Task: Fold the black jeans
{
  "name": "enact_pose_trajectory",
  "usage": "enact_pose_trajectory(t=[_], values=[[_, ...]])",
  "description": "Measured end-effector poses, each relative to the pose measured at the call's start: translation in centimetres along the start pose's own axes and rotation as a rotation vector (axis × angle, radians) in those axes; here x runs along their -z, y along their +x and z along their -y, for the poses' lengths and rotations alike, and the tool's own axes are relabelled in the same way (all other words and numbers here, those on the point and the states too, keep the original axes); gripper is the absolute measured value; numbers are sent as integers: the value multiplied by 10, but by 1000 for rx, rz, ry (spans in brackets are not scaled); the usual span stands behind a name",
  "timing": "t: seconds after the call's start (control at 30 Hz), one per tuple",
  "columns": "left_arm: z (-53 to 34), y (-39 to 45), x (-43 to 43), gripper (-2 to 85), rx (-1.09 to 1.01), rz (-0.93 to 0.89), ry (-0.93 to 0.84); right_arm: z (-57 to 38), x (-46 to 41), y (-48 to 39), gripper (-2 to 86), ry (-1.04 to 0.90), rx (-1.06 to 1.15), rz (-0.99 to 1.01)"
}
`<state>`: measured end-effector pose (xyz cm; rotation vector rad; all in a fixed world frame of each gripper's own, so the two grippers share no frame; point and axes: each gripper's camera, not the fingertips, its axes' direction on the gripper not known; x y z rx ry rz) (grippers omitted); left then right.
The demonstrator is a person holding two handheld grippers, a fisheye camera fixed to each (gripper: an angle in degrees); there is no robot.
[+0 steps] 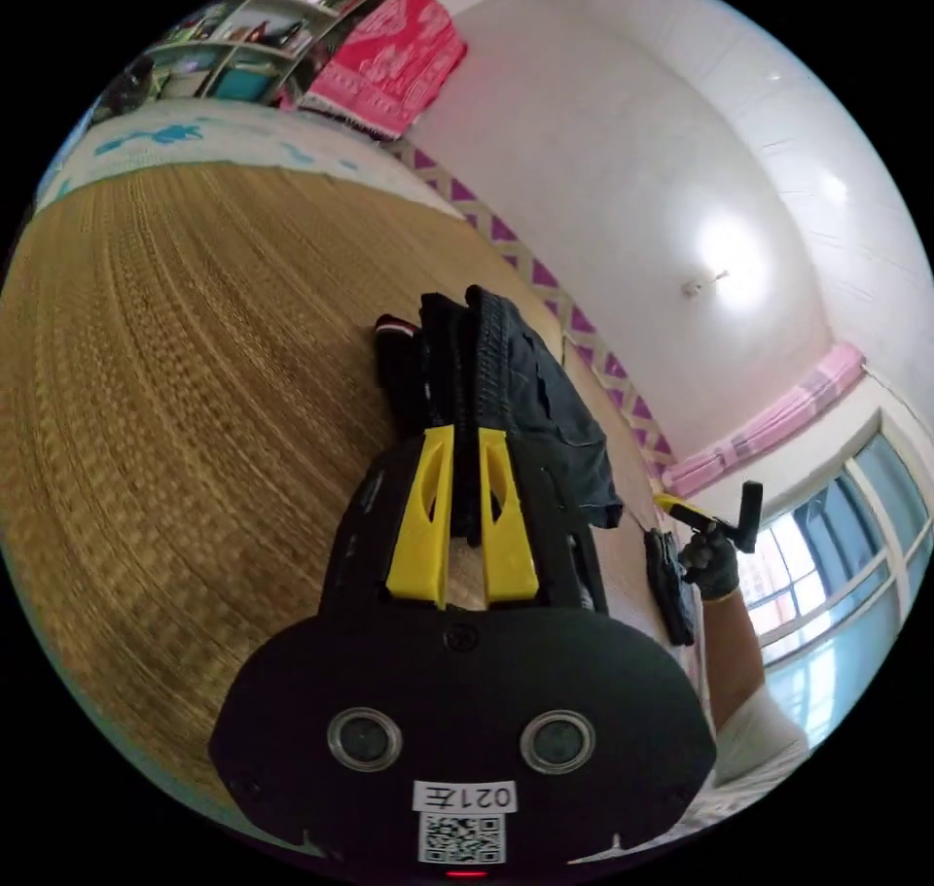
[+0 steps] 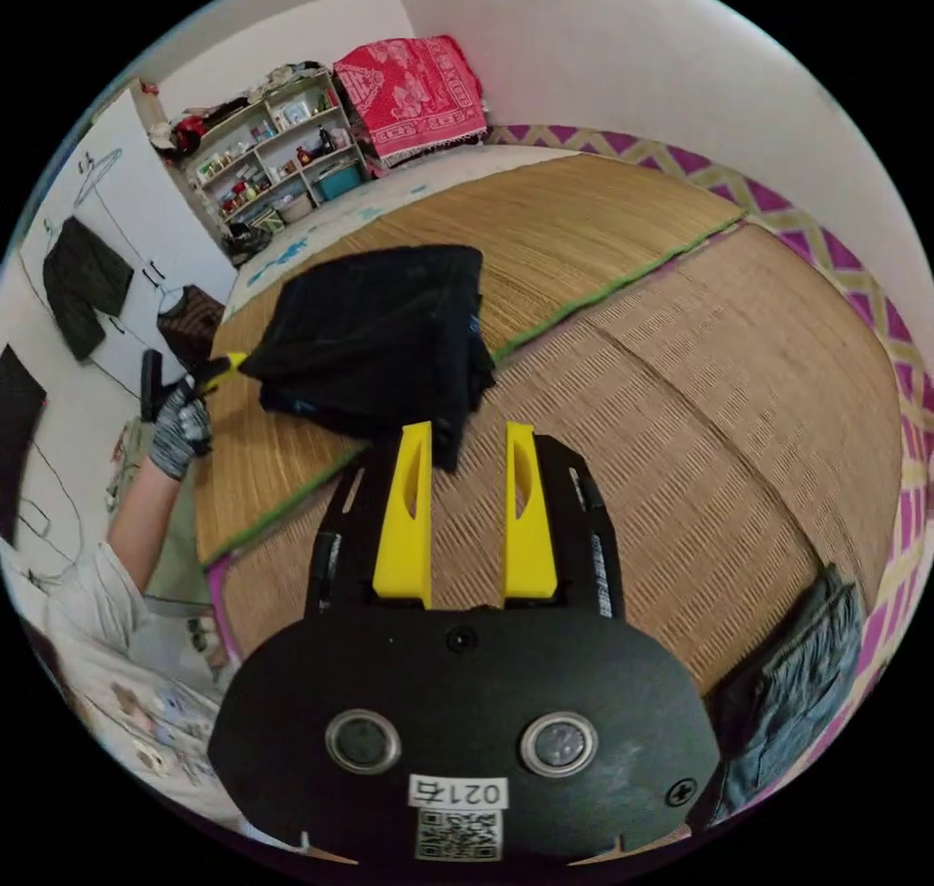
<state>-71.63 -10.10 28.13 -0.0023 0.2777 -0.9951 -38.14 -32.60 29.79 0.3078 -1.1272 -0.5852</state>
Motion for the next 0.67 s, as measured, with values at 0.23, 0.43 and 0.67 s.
enact_pose_trajectory(t=[0.23, 0.43, 0.67], values=[[-104, 117, -18, 59, -457, 44, -170, -197, 80, 57, 109, 94, -93, -441], [-183, 180, -62, 36, -522, -4, -331, -255, 63, 90, 127, -25, -53, -597], [-255, 217, -97, 56, -584, -97, -409, -227, 5, 66, 144, -40, 123, -600]])
